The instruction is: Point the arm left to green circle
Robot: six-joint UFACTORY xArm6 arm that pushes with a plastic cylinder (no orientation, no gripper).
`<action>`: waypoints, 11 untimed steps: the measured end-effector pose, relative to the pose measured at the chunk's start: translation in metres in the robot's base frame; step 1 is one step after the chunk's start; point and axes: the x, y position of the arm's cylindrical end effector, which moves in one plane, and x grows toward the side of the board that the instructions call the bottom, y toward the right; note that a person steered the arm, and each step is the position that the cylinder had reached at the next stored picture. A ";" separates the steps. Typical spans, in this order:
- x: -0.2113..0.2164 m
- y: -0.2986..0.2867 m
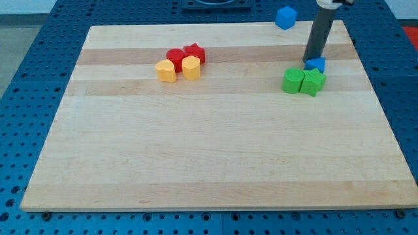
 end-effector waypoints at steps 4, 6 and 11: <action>-0.024 0.096; -0.037 0.020; -0.113 -0.197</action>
